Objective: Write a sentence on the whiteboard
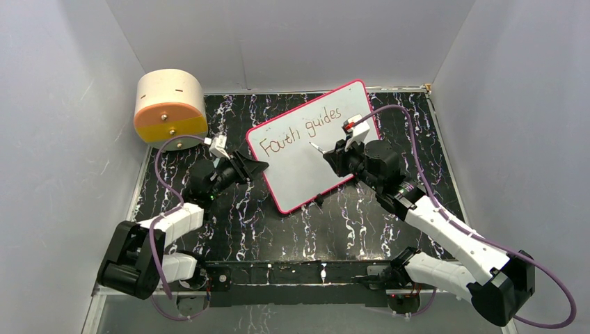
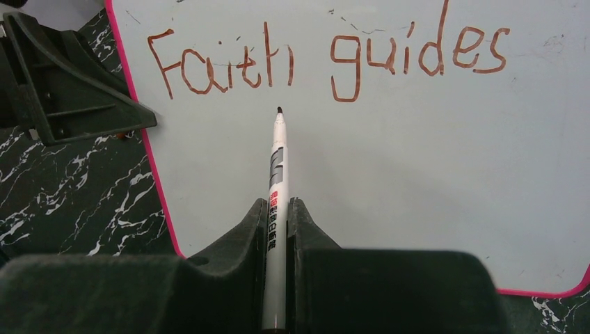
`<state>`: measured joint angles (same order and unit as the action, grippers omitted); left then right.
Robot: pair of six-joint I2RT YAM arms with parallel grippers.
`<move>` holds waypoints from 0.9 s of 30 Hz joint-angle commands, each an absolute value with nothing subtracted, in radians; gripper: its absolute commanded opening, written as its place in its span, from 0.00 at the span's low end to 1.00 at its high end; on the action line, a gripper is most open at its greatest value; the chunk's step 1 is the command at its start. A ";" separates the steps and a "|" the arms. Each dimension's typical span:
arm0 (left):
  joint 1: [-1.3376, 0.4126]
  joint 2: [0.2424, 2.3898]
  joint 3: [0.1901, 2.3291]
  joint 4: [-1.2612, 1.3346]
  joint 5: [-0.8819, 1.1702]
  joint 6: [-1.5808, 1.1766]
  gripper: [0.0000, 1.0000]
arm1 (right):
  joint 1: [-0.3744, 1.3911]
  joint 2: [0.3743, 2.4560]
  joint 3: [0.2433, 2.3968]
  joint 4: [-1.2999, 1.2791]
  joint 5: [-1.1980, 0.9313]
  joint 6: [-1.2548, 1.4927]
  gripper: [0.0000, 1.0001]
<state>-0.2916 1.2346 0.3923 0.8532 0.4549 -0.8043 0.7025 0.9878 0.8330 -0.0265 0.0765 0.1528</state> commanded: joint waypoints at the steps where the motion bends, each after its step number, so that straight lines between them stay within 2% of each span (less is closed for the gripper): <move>1: -0.303 1.230 0.372 0.901 0.402 -0.742 0.44 | 0.707 0.969 0.829 0.027 0.086 0.135 0.00; 5: -0.310 1.252 0.382 0.921 0.425 -0.736 0.38 | 0.708 0.973 0.824 0.029 0.076 0.129 0.00; 12: -0.327 1.282 0.382 0.961 0.448 -0.723 0.14 | 0.720 0.982 0.826 0.018 0.069 0.117 0.00; 17: -0.327 1.281 0.396 0.972 0.466 -0.712 0.04 | 0.746 1.007 0.853 -0.036 0.086 0.112 0.00; 20: -0.327 1.269 0.395 0.973 0.471 -0.690 0.00 | 0.762 1.022 0.874 -0.080 0.099 0.109 0.00; 27: -0.328 1.289 0.386 0.952 0.485 -0.646 0.00 | 0.803 1.038 0.897 -0.145 0.153 0.107 0.00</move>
<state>-0.3237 1.2839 0.3748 0.9524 0.4866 -0.6964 0.7784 1.0428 0.8364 -0.1371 0.1078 0.1219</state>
